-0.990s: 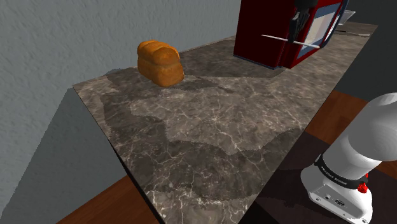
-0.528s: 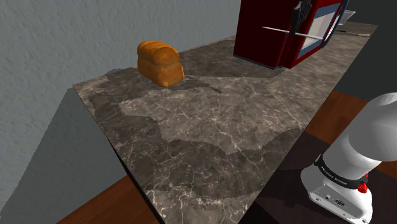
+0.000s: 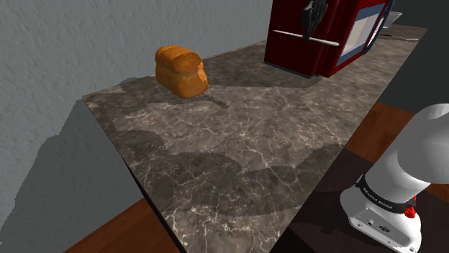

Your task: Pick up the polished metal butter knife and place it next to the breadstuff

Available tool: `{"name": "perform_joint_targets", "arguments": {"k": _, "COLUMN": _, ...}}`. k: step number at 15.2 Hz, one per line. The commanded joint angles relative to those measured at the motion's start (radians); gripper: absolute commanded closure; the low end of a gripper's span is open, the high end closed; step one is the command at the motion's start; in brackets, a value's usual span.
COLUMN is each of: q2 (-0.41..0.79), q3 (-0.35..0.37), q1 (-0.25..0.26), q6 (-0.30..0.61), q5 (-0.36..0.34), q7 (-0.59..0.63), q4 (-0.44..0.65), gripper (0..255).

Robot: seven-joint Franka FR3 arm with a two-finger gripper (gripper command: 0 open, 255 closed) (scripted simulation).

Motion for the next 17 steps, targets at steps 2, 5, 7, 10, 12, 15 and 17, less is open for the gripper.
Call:
{"name": "perform_joint_targets", "arguments": {"k": 2, "q2": 0.037, "q3": 0.045, "q1": 0.025, "q6": 0.004, "q5": 0.023, "q7": 0.066, "q4": 0.028, "gripper": 255}}
{"name": "perform_joint_targets", "arguments": {"k": 5, "q2": 0.087, "q3": 0.089, "q1": 0.05, "q6": 0.006, "q5": 0.042, "q7": 0.13, "q4": 0.072, "gripper": 255}}
{"name": "perform_joint_targets", "arguments": {"k": 7, "q2": 0.124, "q3": 0.116, "q1": 0.066, "q6": 0.005, "q5": 0.052, "q7": 0.171, "q4": 0.107, "gripper": 255}}
{"name": "perform_joint_targets", "arguments": {"k": 10, "q2": 0.186, "q3": 0.156, "q1": 0.09, "q6": 0.002, "q5": 0.064, "q7": 0.233, "q4": 0.17, "gripper": 255}}
{"name": "perform_joint_targets", "arguments": {"k": 12, "q2": 0.232, "q3": 0.181, "q1": 0.107, "q6": -0.002, "q5": 0.069, "q7": 0.273, "q4": 0.218, "gripper": 255}}
{"name": "perform_joint_targets", "arguments": {"k": 15, "q2": 0.307, "q3": 0.216, "q1": 0.132, "q6": -0.012, "q5": 0.072, "q7": 0.333, "q4": 0.301, "gripper": 255}}
{"name": "perform_joint_targets", "arguments": {"k": 17, "q2": 0.361, "q3": 0.238, "q1": 0.15, "q6": -0.022, "q5": 0.07, "q7": 0.373, "q4": 0.364, "gripper": 255}}
